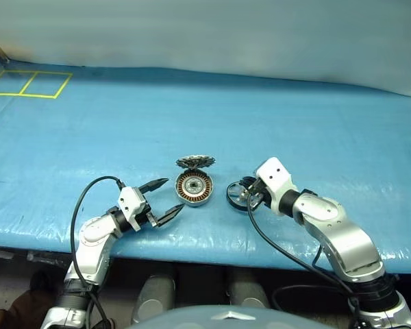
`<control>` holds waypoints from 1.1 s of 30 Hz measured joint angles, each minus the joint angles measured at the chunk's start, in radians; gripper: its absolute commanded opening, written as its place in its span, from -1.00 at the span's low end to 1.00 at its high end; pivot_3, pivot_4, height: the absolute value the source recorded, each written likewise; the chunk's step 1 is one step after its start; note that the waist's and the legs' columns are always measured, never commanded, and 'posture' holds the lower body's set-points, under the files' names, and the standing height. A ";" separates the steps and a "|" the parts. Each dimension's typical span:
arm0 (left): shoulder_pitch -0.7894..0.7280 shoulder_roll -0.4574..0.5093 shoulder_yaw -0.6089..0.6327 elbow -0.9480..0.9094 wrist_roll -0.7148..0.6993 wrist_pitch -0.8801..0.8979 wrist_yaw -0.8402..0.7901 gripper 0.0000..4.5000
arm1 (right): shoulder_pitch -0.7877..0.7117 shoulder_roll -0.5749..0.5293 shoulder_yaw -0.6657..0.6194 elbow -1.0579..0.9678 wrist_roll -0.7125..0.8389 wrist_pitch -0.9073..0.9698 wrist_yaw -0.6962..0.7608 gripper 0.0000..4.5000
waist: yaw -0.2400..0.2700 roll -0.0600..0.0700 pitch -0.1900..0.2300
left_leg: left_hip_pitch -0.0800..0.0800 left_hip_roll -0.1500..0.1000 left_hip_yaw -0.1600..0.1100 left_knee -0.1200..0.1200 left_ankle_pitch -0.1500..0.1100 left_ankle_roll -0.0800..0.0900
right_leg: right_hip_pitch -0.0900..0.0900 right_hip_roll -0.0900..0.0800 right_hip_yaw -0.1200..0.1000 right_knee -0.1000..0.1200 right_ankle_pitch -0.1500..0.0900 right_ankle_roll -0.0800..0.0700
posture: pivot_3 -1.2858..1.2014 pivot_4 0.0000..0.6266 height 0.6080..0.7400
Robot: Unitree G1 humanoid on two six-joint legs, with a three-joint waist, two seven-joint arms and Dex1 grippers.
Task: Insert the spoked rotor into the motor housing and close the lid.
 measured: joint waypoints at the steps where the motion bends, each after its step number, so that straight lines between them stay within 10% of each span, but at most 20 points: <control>1: 0.000 0.000 0.000 0.004 0.000 0.000 -0.002 1.00 | 0.002 0.002 0.000 -0.003 0.000 0.004 -0.009 -0.18 | 0.000 0.000 0.000 | 0.000 0.000 0.000 0.000 0.000 0.000 | 0.000 0.000 0.000 0.000 0.000 0.000 | 0.03 -0.52 1.00; 33: 0.004 0.001 0.000 0.021 0.009 -0.003 0.001 1.00 | 0.143 0.014 -0.093 -0.122 0.121 0.124 -0.031 -0.05 | 0.009 -0.001 0.000 | 0.000 0.000 0.000 0.000 0.000 0.000 | 0.001 0.000 0.000 -0.001 0.000 0.000 | 0.03 -0.52 1.00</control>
